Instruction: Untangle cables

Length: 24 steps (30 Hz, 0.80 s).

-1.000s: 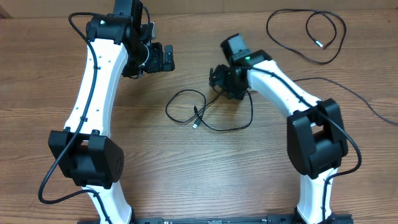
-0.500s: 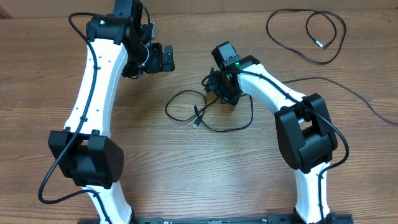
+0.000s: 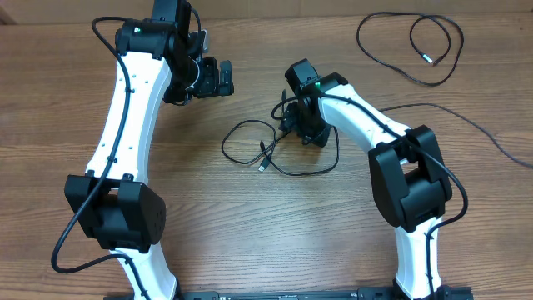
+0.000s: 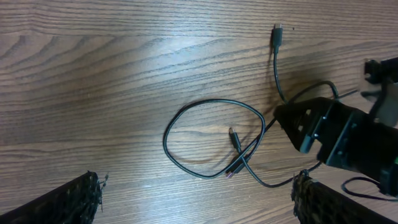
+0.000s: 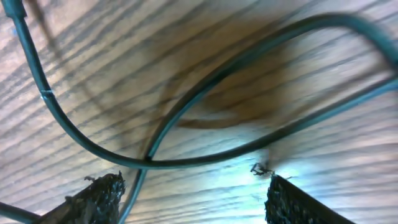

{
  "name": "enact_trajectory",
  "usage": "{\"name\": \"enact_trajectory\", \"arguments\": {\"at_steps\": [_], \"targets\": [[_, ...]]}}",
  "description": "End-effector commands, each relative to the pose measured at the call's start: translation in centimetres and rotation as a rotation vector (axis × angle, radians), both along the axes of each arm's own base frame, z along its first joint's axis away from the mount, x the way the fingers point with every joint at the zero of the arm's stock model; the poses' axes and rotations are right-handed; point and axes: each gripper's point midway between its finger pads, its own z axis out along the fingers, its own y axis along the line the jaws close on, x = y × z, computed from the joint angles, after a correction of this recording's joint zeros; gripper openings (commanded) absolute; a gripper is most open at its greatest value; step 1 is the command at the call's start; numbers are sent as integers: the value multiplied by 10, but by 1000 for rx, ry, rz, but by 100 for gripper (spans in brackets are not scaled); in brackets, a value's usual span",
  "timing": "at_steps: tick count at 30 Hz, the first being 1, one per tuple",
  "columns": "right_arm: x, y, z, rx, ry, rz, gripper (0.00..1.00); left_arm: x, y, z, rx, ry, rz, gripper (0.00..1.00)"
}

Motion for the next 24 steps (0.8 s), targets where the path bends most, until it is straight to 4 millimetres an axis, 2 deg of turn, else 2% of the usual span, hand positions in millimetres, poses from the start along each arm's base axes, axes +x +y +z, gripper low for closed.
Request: {"name": "enact_trajectory", "arguments": {"at_steps": [1, 9, 19, 24], "targets": [[21, -12, 32, -64, -110, -20, 75, 0, -3, 0, -3, 4, 3, 100], [27, -43, 32, -192, -148, -179, 73, 0, -3, 0, -3, 5, 3, 100], [29, -53, 31, -194, -138, -231, 72, 1, -3, 0, -4, -1, 3, 100], [39, -61, 35, -229, -187, -243, 72, 1, -3, 0, -3, 0, 2, 100]]}}
